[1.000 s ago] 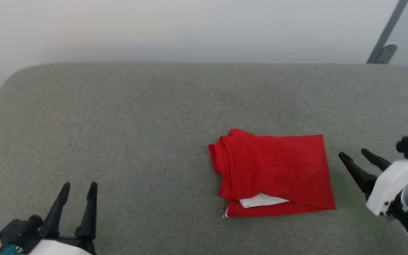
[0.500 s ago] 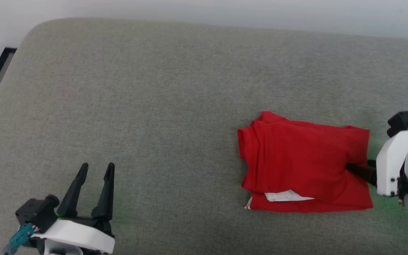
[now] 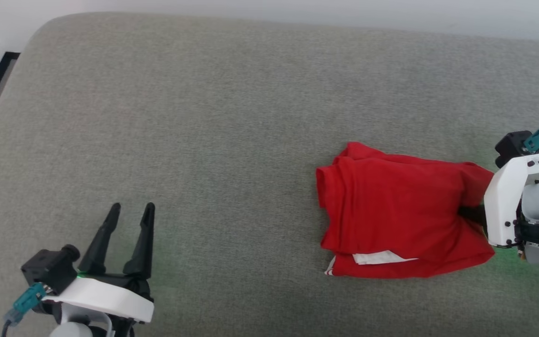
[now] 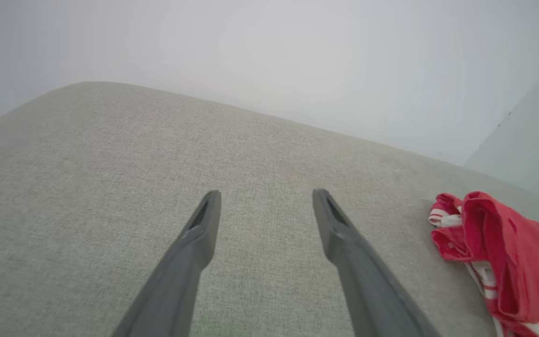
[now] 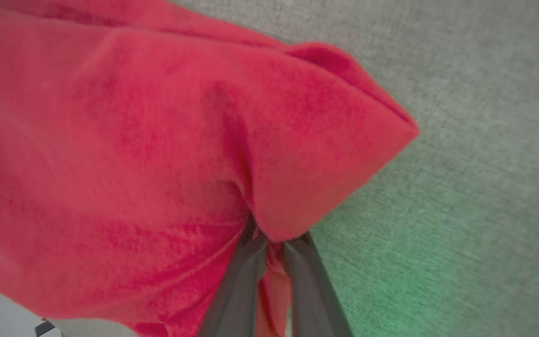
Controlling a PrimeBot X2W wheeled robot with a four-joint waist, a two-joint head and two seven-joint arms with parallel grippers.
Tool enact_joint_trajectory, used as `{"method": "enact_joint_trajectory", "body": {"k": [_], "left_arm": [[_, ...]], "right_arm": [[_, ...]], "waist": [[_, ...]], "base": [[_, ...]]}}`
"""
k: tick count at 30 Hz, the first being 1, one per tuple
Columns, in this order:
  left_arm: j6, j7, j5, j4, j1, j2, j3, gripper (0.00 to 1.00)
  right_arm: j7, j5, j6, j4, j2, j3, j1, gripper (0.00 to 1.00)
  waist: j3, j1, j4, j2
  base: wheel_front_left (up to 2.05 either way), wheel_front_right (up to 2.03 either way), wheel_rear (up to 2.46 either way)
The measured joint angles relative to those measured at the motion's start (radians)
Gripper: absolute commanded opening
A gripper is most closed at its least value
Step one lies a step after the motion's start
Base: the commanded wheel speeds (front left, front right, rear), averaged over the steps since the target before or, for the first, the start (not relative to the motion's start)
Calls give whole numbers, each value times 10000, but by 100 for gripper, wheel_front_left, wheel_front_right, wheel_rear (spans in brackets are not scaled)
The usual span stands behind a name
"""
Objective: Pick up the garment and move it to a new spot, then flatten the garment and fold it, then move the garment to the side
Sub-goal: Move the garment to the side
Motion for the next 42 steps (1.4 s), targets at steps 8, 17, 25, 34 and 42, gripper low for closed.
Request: {"method": "enact_joint_trajectory", "body": {"k": [8,17,25,34,42], "left_arm": [[0,0,46,-127,-293,337,-59,100],[0,0,240,-240,-1030,449,-591,100],[0,0,345,-224,-1899,577,-1225,100],[0,0,410,-134,-2873,757,-2034,100],[0,0,336,-52,-3936,934,-2964,100]], "right_arm": [[-385,-184,2,-763,-631,-84,-209,0],[-700,-748,2,-899,-1475,-685,-495,0],[-1275,-1597,2,-267,-1703,-1089,-1255,0],[-2021,-2452,2,784,-1785,-1210,-2313,0],[-3384,-3367,2,1998,-1858,-1095,-3153,0]], "waist": [[-42,0,-692,-1],[70,0,-1765,-1],[401,0,-2795,-1],[1018,-1,-3629,-1],[1672,0,-3963,-1]], "base": [[0,0,0],[0,0,0],[0,0,0],[0,0,0],[0,0,0]]}}
